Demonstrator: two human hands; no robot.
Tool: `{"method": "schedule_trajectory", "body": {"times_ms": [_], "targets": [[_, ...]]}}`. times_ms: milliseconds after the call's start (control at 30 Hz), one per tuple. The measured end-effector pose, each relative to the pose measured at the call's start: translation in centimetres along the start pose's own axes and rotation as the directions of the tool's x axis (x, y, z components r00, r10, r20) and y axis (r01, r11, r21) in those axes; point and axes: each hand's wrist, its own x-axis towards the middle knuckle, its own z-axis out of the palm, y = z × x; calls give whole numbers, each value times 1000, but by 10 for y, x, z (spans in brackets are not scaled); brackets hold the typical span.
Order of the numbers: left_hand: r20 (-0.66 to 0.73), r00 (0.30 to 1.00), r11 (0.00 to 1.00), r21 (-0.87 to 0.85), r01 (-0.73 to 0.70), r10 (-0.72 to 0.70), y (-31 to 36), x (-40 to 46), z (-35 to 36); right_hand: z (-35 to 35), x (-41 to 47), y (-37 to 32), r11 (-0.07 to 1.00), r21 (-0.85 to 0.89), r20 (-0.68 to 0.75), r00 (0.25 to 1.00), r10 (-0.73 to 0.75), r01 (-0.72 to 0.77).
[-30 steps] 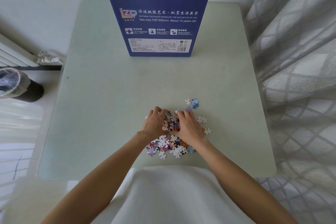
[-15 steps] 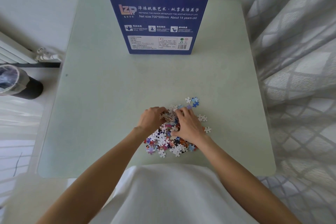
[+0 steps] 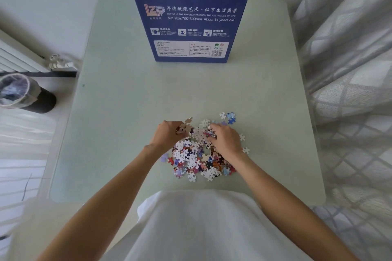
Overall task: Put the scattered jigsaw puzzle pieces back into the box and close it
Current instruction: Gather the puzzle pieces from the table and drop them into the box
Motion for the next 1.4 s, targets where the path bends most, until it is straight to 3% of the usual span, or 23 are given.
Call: {"method": "schedule_trajectory", "body": {"times_ms": [233,400,500,633,833,933,1033,1133,1233,1300,1400], "targets": [[-49,999,999,-41,-1,-1,3,-3,-12,-22,1,9,988,150,12,999,41,-42],[-77,995,996,-65,-61,56,16,-5,-29,-50,-3,6,988,153,70,998,2,-12],[-144,981,983,-107,-147,131,30,-3,-54,-90,1,-7,986,155,57,995,-77,67],[-278,928,959,-67,-277,248,55,5,-105,-172,15,-37,964,149,-97,973,-209,221],[-546,707,864,62,-500,449,105,17,-211,-304,49,-90,883,129,-413,834,-365,450],[-660,567,829,157,-537,493,131,26,-266,-351,87,-115,852,76,-549,735,-398,518],[-727,482,818,189,-543,488,144,39,-302,-369,133,-128,852,3,-670,634,-386,523],[-786,409,814,195,-548,464,151,57,-330,-368,172,-131,864,-146,-640,620,-454,483],[-788,311,779,311,-544,531,162,66,-349,-359,193,-127,857,-223,-494,705,-510,464],[-733,340,770,381,-512,589,165,78,-358,-353,200,-122,864,-227,-441,744,-503,450],[-598,516,789,434,-435,613,166,99,-366,-349,204,-114,862,-154,-450,742,-497,483]]}}
